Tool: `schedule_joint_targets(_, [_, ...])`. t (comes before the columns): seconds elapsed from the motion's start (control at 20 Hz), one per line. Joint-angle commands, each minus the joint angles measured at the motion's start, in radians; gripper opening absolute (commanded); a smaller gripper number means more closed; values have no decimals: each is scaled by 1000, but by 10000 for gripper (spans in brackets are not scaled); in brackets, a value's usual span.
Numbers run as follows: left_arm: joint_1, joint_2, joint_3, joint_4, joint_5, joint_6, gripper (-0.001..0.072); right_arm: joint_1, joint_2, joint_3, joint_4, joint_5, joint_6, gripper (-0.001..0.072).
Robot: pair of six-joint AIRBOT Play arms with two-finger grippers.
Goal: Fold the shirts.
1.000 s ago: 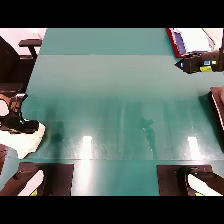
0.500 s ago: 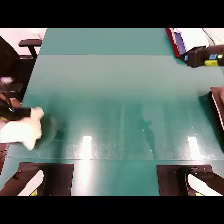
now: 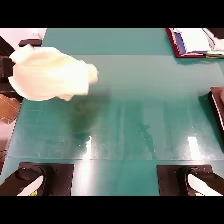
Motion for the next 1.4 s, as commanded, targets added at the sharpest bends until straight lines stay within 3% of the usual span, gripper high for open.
schedule_joint_targets(0.0, [-171, -61, 60, -7, 18, -4, 18, -34, 2, 39, 0, 7, 0, 15])
schedule_joint_targets(0.15, [-343, -204, 60, -11, 49, -4, 18, -75, 13, 38, 0, 18, 0, 15])
schedule_joint_targets(0.45, [-629, -547, 61, -143, 352, 35, 25, -157, 21, 38, 0, 72, 0, 15])
schedule_joint_targets(0.5, [-641, -579, 61, -173, 390, 50, 167, -170, 21, 38, 0, 82, 0, 15])
schedule_joint_targets(0.55, [-641, -596, 61, -200, 416, 52, 473, -182, 21, 38, 0, 91, 0, 14])
schedule_joint_targets(0.6, [-629, -601, 61, -200, 433, 49, 578, -193, 21, 38, 0, 100, 0, 15])
schedule_joint_targets(0.75, [-516, -583, 61, -192, 400, 42, 577, -206, 21, 38, 0, 104, 0, 15])
schedule_joint_targets(0.9, [-319, -578, 52, -198, 339, -30, 577, -205, 21, 38, 0, 104, 0, 15])
schedule_joint_targets(1.1, [-92, -594, -53, -324, 341, -49, 578, -205, 21, 38, 0, 105, 0, 15])
schedule_joint_targets(1.35, [-26, -636, -251, -379, 442, -48, 579, -205, 12, 36, 1, 109, 0, 15])
